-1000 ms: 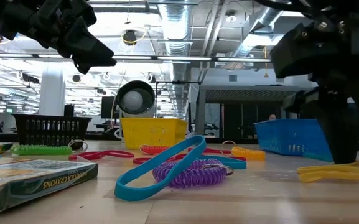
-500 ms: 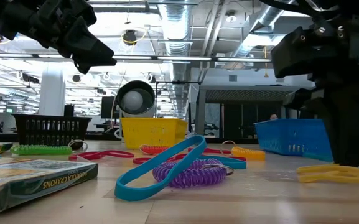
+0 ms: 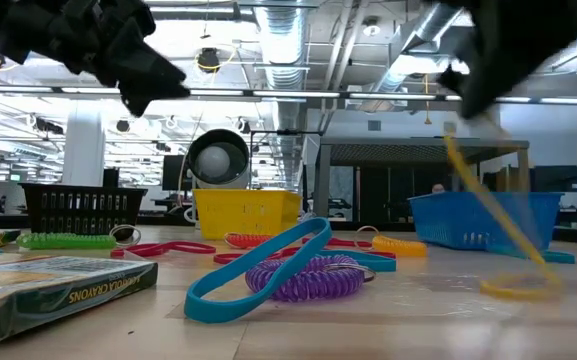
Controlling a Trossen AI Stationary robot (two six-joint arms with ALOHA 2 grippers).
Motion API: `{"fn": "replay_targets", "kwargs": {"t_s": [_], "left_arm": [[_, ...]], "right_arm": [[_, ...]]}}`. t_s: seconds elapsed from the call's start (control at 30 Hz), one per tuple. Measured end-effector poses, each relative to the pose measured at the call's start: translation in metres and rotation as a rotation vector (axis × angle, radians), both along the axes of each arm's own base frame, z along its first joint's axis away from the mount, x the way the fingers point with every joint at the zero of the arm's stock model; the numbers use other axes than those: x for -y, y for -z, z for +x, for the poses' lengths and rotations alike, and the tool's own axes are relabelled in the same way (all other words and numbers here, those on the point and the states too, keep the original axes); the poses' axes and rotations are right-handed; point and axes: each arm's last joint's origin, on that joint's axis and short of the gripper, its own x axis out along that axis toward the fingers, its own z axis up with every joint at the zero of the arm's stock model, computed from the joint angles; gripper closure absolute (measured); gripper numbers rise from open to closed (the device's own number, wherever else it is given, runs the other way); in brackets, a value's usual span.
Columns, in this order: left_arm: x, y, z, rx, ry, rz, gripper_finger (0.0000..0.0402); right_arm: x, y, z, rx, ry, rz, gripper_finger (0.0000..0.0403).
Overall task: Pick & Place Office Desk Supplies
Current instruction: Put the yellow rubber band into the yellow basket
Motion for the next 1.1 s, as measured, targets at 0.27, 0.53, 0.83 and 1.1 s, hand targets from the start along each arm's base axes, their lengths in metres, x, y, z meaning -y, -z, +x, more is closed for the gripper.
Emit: {"fn": "replay_targets", "kwargs": {"t_s": [0.27, 0.53, 0.83, 1.1], "left_arm": [[0.012, -0.008, 0.012, 0.134, 0.095, 0.032, 0.0259], [0.012, 0.004, 0.027, 0.112, 0.068, 0.032, 0.0259], [0.016, 0.012, 0.045, 0.182, 0.078, 0.024, 0.0259], [0.025, 0.005, 0.076, 0.180, 0.112, 0.059, 0.0239]], "right_arm": [[0.025, -0.037, 0.003, 0.212, 0.033, -0.013, 0.0403], [0.043, -0.052, 0.017, 0.305, 0.044, -0.060, 0.0403], [0.058, -0.064, 0.026, 0.376, 0.043, -0.096, 0.0403], [0.066, -0.071, 0.033, 0.456, 0.029, -0.084, 0.0403]]}}
